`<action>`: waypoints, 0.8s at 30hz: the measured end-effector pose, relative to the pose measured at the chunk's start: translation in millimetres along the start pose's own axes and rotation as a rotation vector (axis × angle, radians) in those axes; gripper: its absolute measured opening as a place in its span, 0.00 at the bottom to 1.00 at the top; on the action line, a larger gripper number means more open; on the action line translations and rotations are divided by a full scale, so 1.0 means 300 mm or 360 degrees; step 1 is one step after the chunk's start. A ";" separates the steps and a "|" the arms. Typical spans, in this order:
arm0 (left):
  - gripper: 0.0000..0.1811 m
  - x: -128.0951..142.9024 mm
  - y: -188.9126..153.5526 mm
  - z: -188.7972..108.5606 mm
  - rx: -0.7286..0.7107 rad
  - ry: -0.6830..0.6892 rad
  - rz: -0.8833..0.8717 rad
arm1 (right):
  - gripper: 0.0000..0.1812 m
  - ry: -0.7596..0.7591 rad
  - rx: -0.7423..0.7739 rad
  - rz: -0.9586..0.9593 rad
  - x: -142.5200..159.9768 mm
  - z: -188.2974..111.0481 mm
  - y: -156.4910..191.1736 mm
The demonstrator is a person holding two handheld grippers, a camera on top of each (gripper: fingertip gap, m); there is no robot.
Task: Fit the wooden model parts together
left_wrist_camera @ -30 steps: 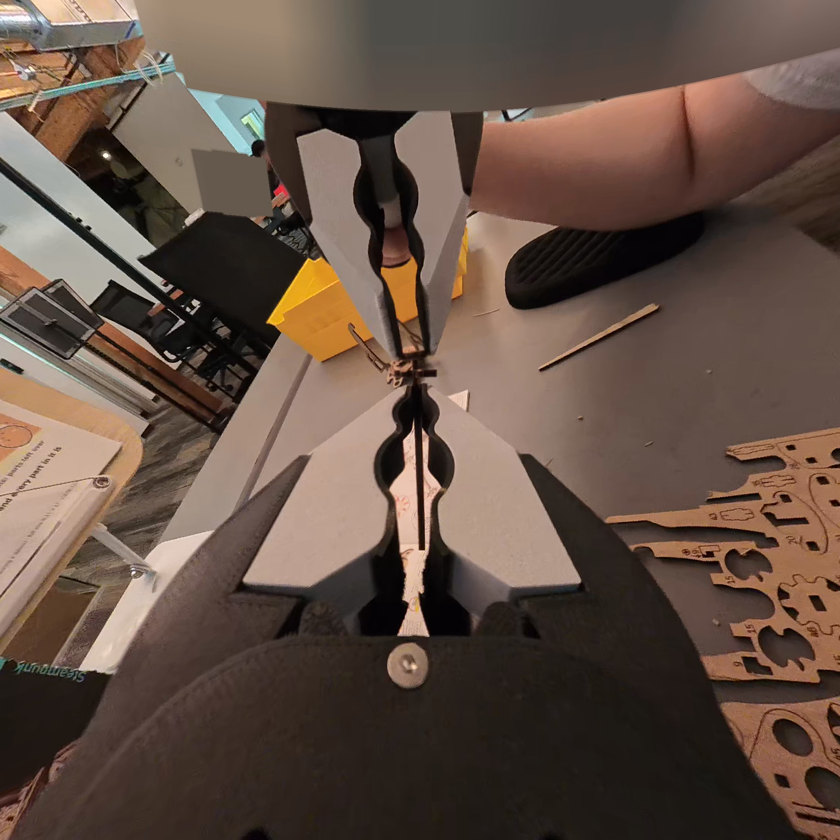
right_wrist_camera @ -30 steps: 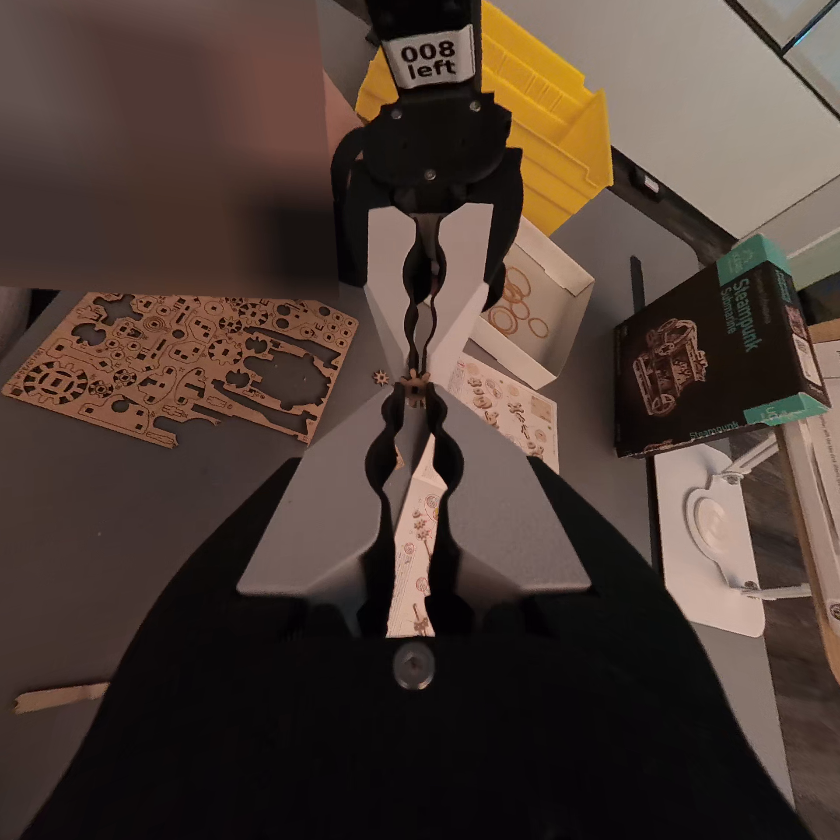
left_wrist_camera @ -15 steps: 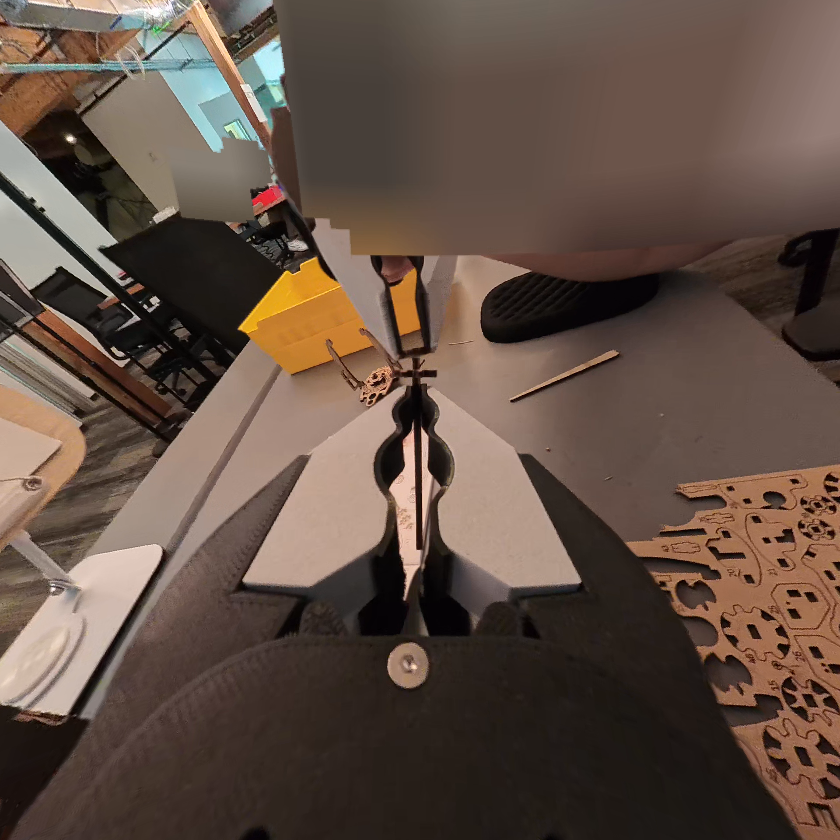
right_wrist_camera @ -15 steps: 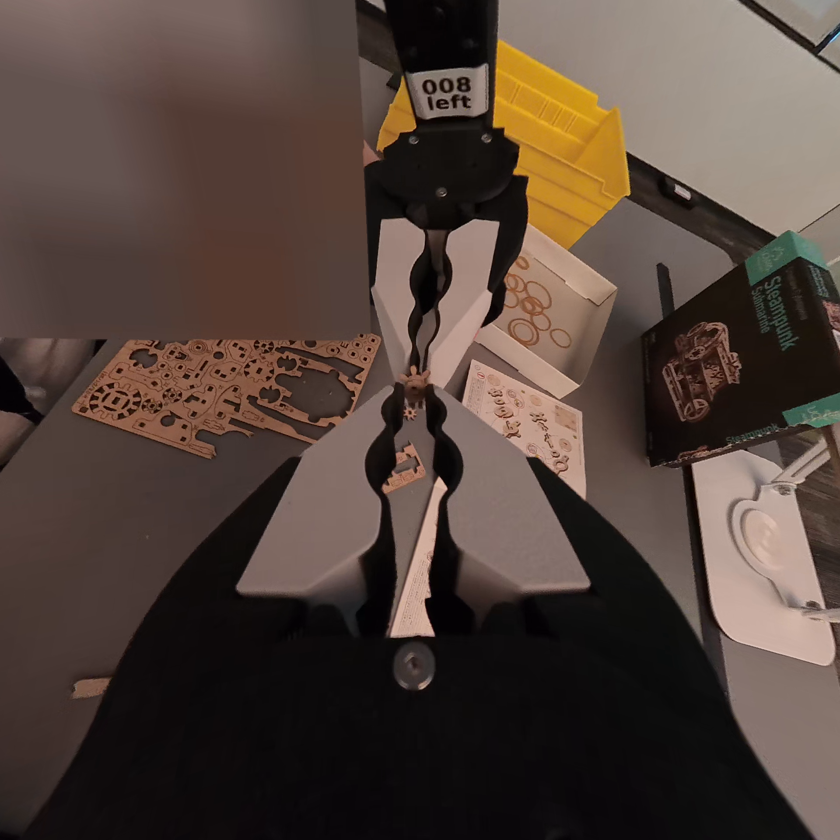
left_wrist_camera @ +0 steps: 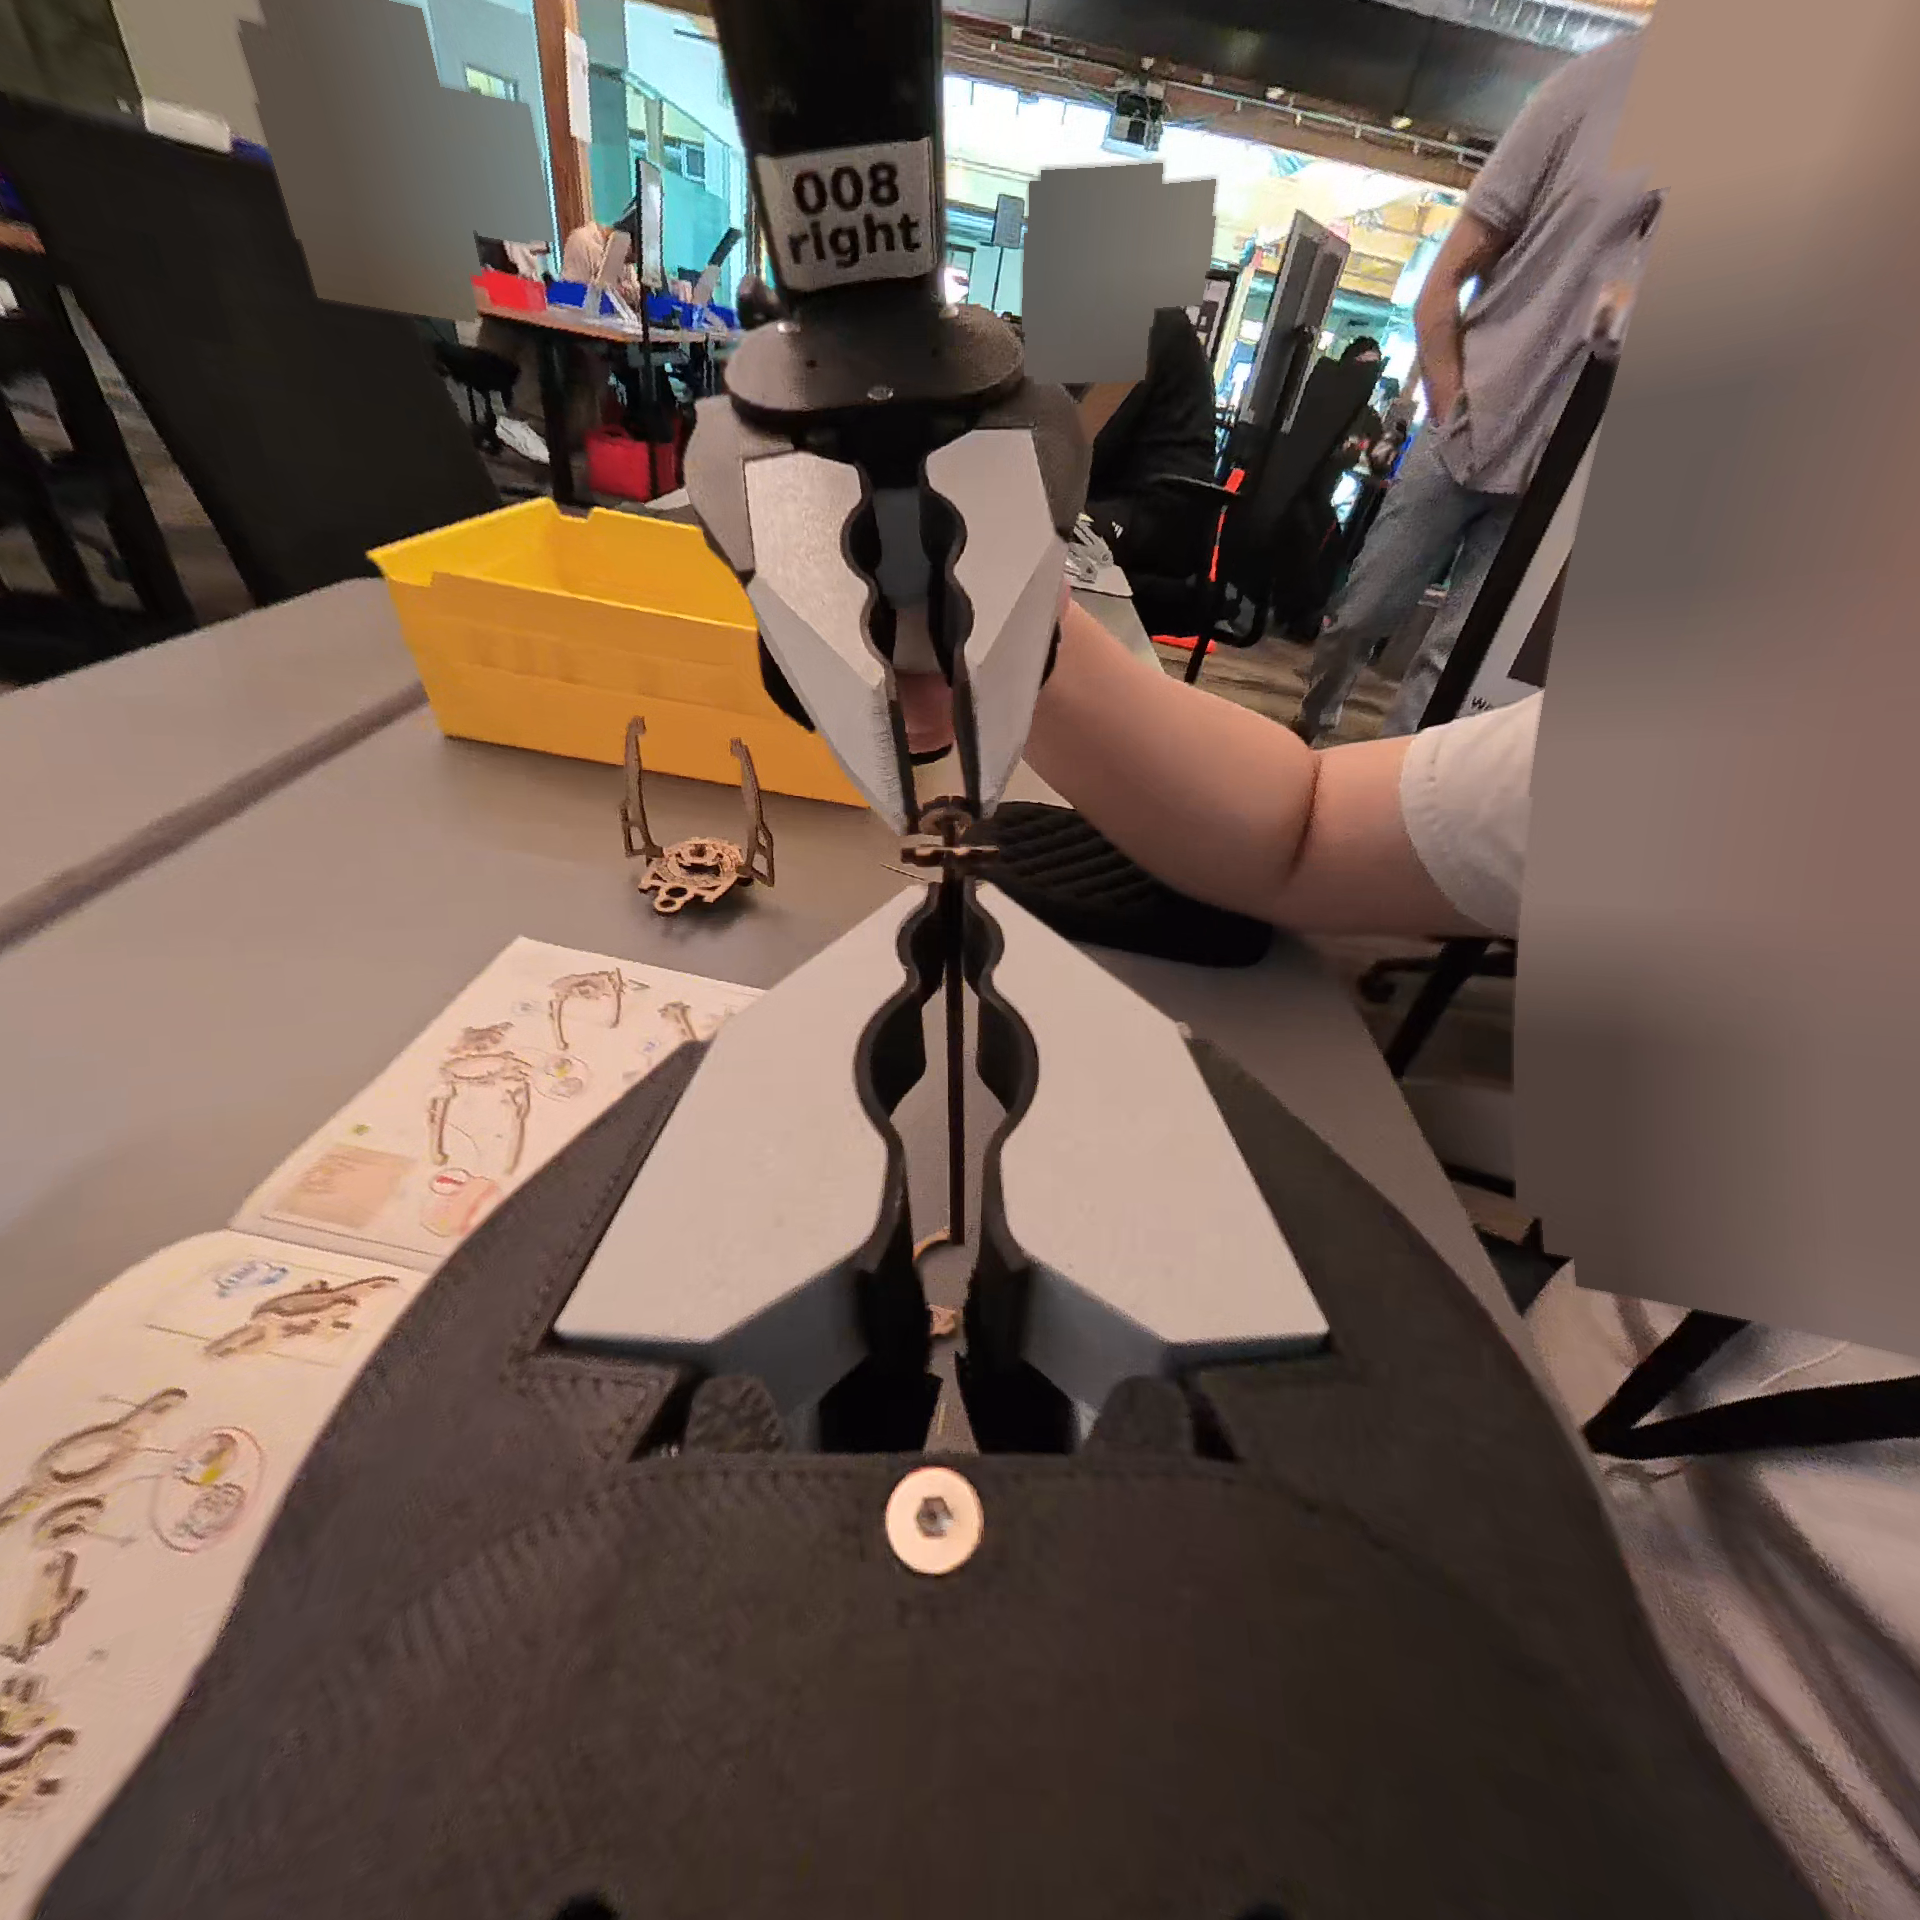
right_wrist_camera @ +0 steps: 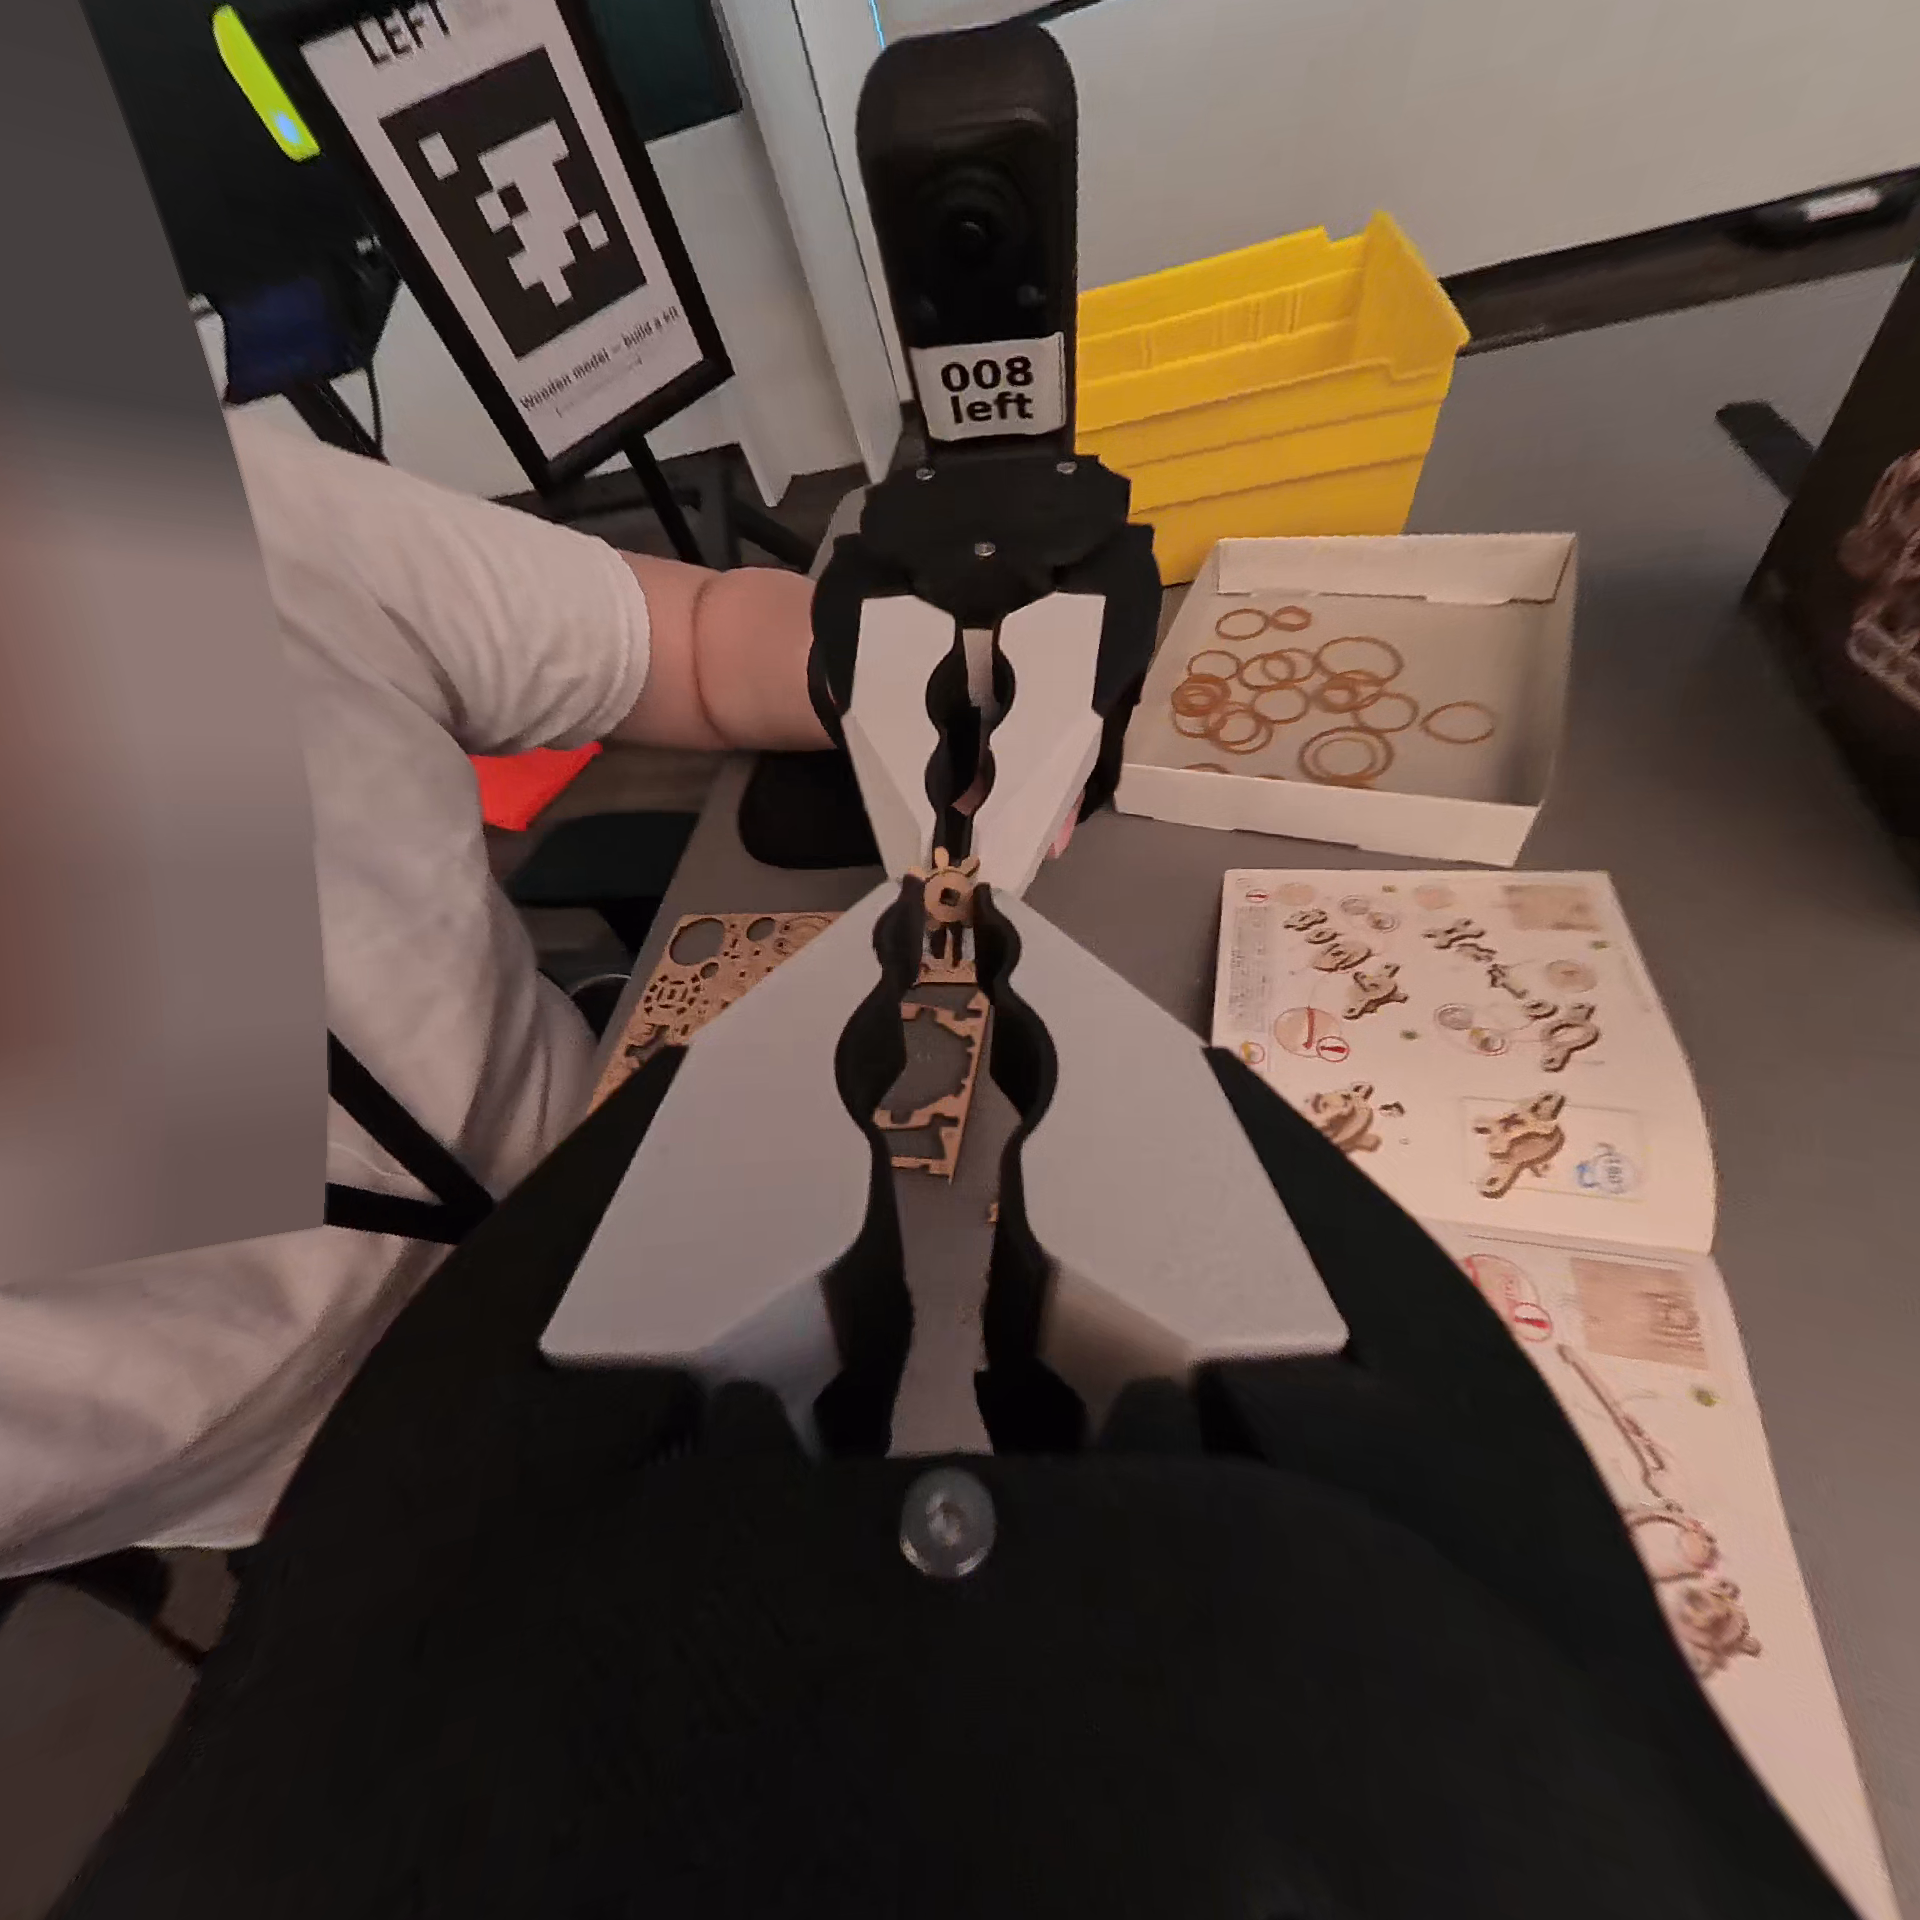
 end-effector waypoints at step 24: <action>0.00 0.027 -0.009 0.012 0.0347 0.0118 -0.0683 | 0.05 -0.0014 -0.0008 -0.0548 0.013 -0.012 0.037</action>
Point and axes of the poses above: each gripper's, where its closed fingertips meet, z out along the fingers, x out of its underside, y = z × x across the jaws, the point moved 5 cm from there along -z, back along the fingers, and after that the axes turned 6 degrees about -y, right-handed, at the moved point
